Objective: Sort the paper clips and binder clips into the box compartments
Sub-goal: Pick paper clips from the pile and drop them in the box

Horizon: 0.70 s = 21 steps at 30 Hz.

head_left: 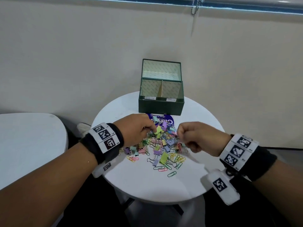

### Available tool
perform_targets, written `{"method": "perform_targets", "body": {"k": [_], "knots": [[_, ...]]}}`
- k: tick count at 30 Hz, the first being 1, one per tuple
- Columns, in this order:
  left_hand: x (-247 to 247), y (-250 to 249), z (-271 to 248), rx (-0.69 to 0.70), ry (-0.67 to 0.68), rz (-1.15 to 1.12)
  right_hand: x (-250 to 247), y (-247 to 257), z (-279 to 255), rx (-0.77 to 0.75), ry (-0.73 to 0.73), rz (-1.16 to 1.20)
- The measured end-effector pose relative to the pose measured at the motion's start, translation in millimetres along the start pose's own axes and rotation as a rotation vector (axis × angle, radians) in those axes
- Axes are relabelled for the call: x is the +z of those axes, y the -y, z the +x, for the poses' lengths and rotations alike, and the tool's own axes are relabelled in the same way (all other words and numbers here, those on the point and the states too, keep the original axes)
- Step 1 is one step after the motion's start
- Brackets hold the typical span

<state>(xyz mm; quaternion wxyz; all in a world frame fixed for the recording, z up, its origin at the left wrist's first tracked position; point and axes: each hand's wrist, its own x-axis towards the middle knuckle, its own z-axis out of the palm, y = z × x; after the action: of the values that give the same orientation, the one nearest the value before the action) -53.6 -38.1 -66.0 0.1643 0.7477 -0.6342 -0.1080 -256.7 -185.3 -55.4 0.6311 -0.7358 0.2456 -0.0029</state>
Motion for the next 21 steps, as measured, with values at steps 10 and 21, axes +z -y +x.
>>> {"method": "perform_targets", "body": {"k": [10, 21], "knots": [[2, 2, 3, 0.017, 0.018, 0.068, 20, -11, -17, -0.119, 0.14, -1.209], [-14, 0, 20, -0.141, 0.022, 0.287, -34, 56, 60, -0.194, -0.29, -0.772]]}}
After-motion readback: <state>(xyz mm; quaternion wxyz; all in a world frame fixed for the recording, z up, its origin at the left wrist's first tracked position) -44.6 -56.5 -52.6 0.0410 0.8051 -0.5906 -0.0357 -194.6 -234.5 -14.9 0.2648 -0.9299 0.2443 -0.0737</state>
